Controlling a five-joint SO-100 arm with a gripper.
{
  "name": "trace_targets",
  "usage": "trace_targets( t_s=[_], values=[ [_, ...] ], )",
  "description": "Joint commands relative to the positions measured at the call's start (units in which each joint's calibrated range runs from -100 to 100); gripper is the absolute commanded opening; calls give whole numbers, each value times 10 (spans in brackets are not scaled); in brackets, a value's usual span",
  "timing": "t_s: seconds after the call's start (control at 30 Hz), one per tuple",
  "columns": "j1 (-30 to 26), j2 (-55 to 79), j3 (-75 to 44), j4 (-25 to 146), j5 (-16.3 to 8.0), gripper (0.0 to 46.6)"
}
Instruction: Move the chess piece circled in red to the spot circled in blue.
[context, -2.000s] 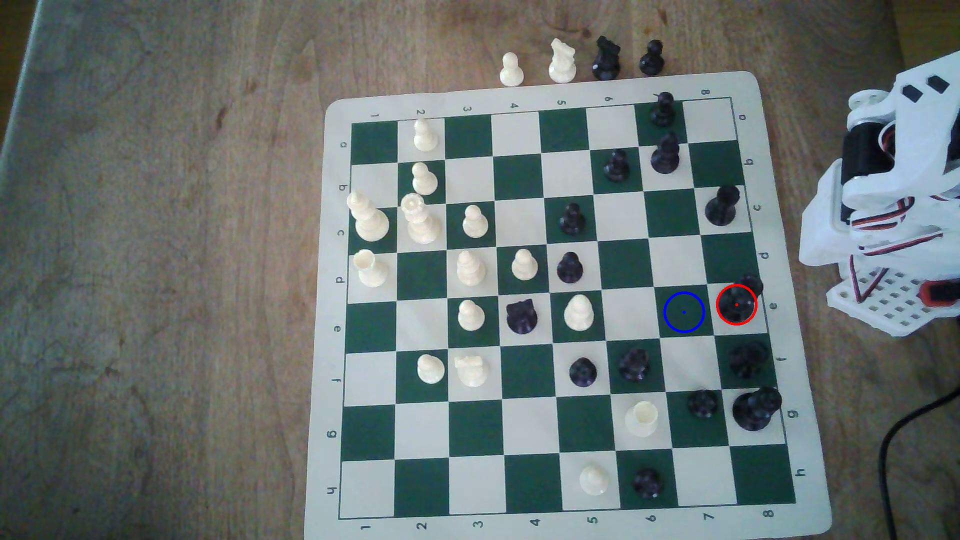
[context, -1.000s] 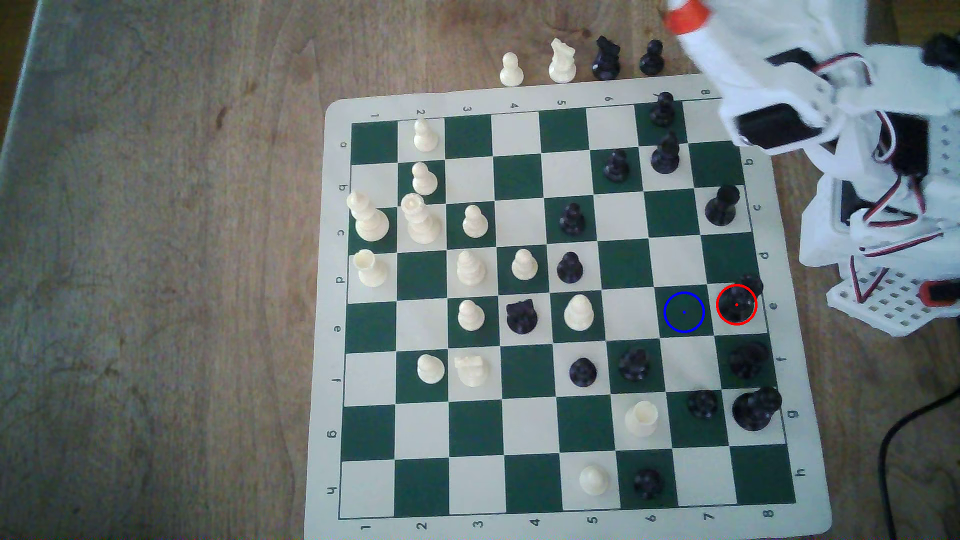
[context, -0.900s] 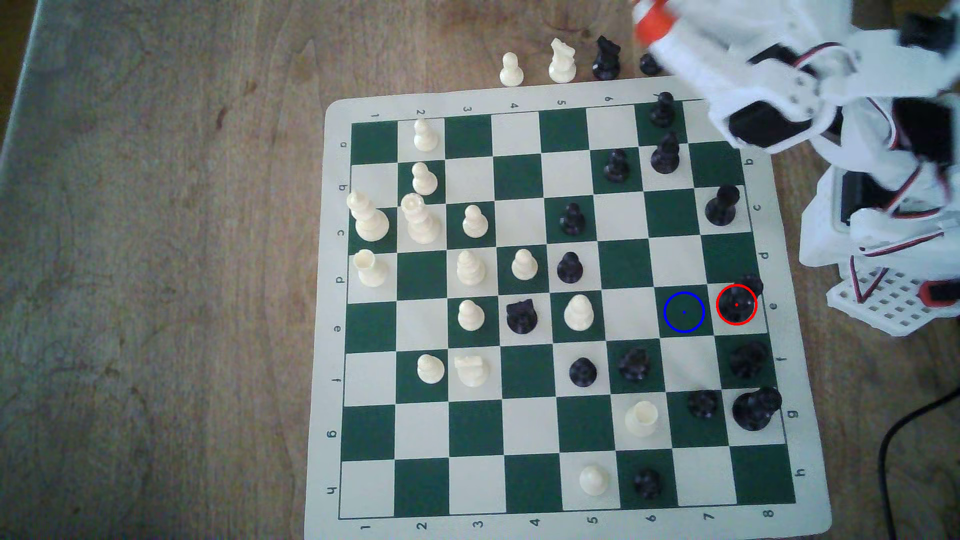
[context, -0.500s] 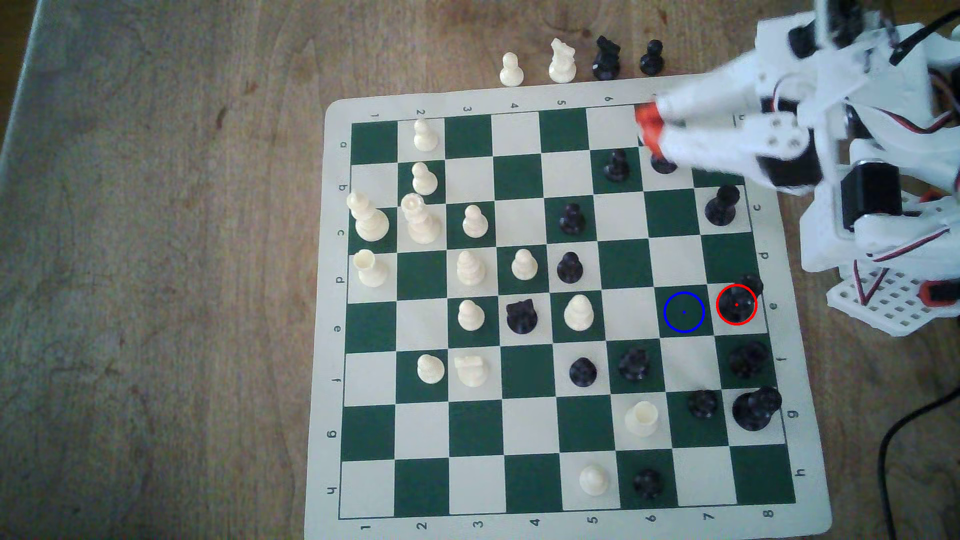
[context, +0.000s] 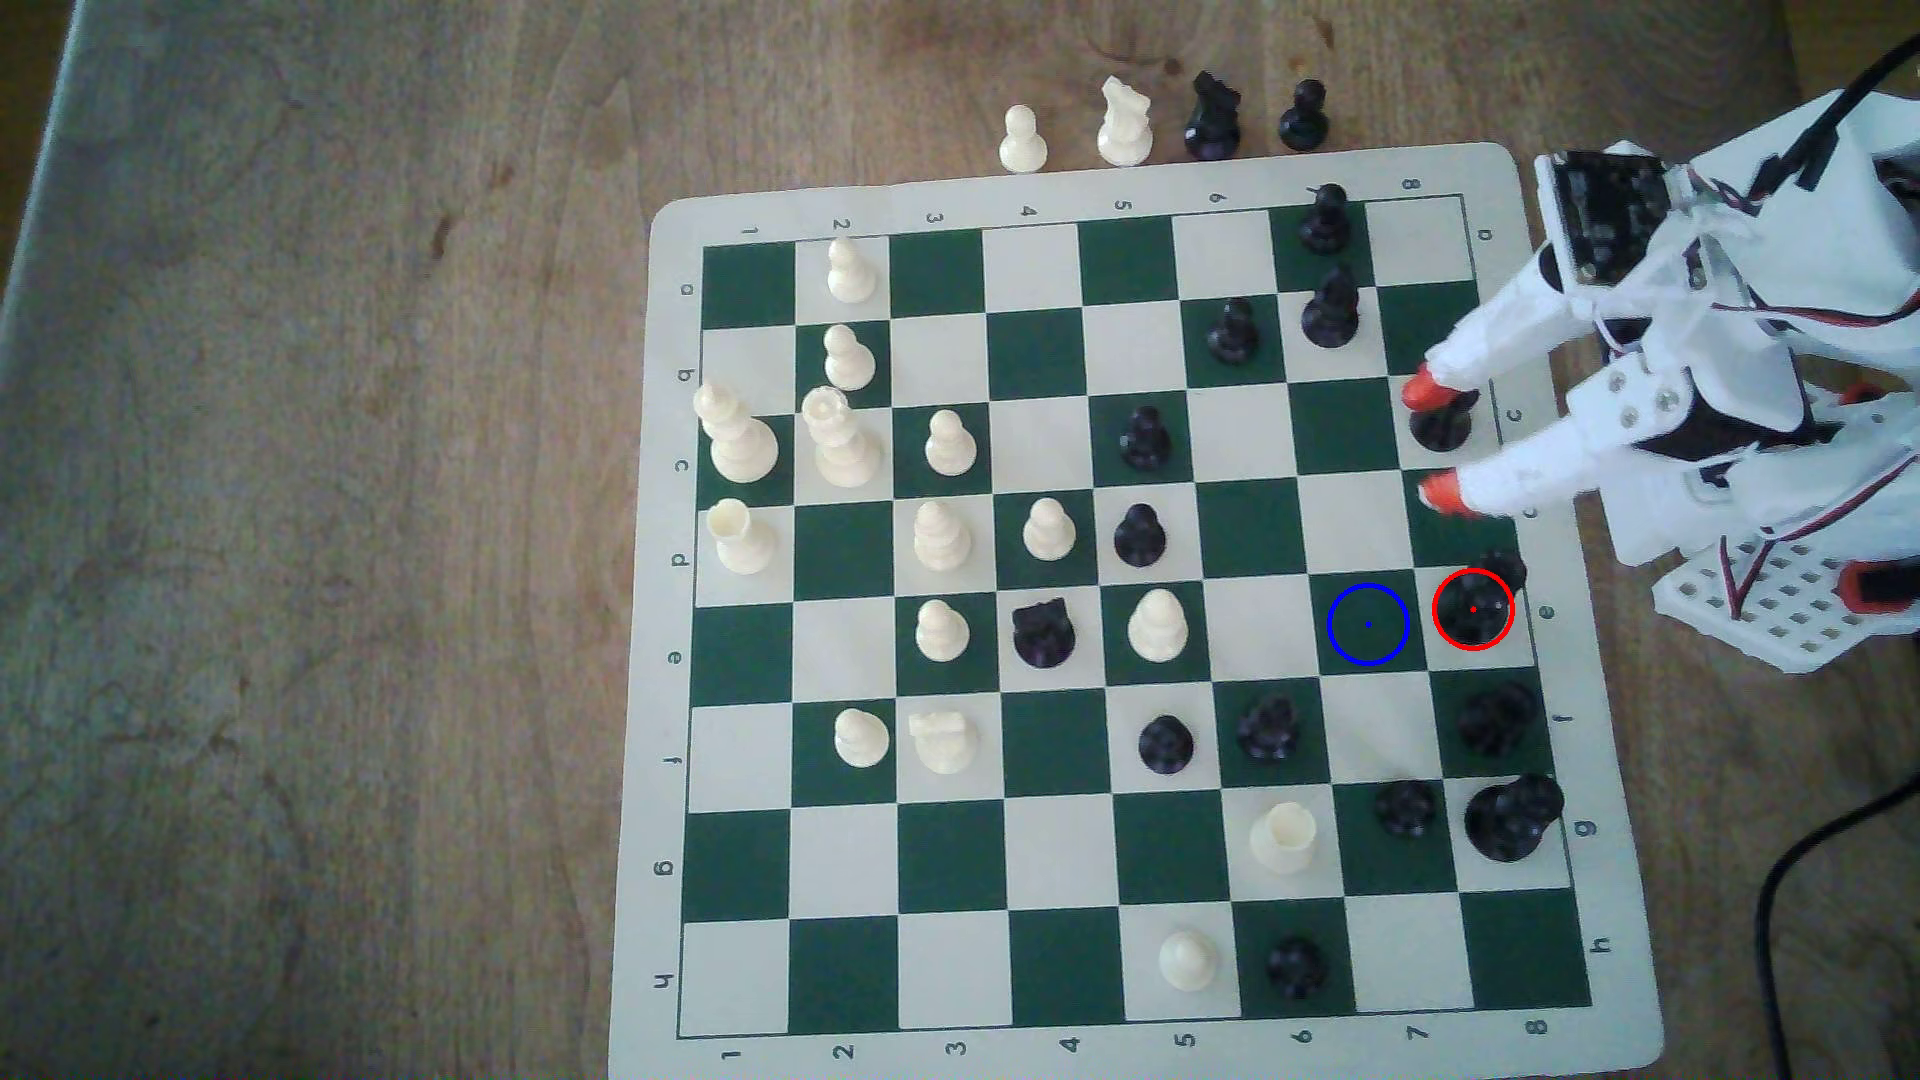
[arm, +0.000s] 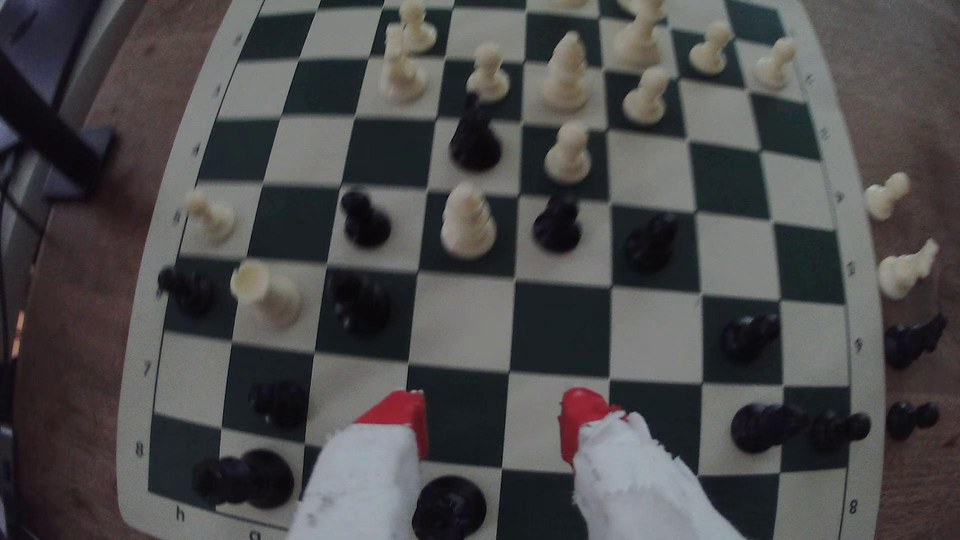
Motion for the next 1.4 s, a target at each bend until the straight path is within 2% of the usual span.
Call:
trace_targets(
  t_s=[0.0, 0.1, 0.27, 0.4, 1.13, 1.37],
  values=[
    [-49, 24, 31, 21, -19, 168],
    [-72, 44, 32, 36, -32, 189],
    [-85, 43, 33, 72, -30, 189],
    [-97, 22, 85, 77, -31, 188],
    [-101, 64, 167, -4, -25, 161],
    [-102, 81, 179, -20, -23, 130]
  ],
)
